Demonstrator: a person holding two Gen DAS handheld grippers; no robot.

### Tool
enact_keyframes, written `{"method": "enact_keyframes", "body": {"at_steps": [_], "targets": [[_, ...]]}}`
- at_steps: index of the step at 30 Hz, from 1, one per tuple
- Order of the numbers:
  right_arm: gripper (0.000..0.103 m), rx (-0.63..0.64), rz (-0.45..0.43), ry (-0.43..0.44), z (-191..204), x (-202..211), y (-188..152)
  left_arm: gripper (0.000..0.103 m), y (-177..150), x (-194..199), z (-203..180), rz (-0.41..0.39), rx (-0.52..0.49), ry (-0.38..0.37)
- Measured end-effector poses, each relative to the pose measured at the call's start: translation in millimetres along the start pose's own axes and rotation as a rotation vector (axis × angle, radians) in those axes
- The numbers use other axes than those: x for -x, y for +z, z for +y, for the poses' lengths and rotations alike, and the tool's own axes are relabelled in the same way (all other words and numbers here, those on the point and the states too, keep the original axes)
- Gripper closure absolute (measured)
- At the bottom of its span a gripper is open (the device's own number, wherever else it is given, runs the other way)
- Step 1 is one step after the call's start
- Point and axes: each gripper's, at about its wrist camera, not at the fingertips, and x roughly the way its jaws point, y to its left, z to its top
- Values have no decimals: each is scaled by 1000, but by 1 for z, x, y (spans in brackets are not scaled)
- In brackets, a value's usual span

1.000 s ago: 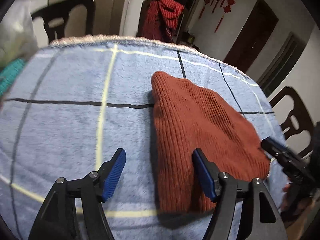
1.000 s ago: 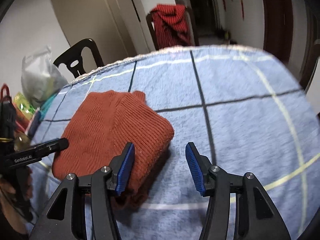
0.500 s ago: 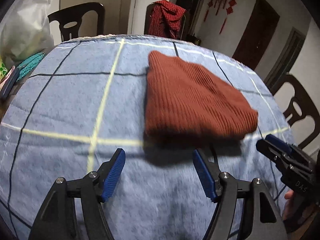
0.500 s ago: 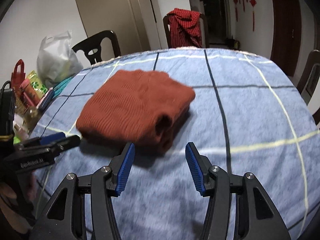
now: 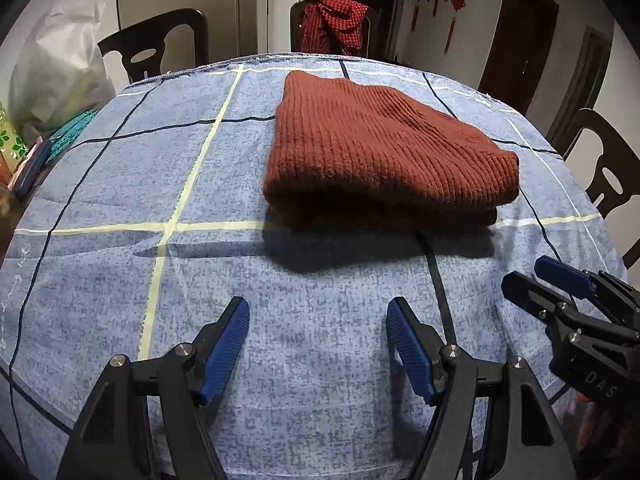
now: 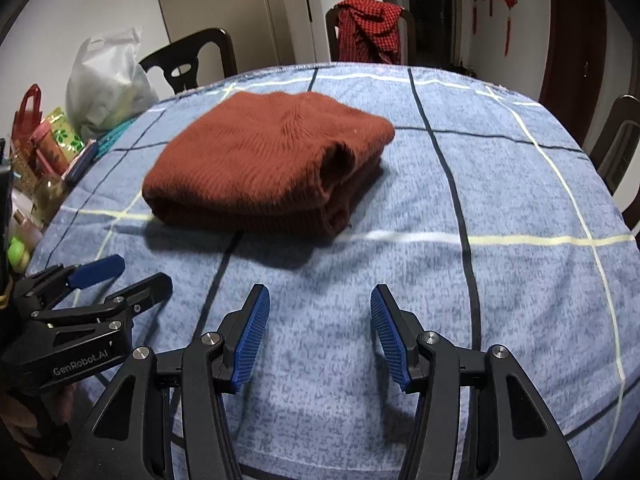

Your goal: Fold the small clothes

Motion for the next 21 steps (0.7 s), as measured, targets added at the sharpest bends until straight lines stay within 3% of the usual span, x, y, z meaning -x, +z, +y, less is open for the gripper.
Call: {"method": "enact_keyframes", "body": {"at_steps": [11, 21], "targets": [[49, 48, 11, -61, 9, -7, -5, 24, -3, -3, -9, -5, -32, 41], [43, 46, 9, -82, 9, -9, -5, 20, -3, -5, -11, -3, -33, 47]]}}
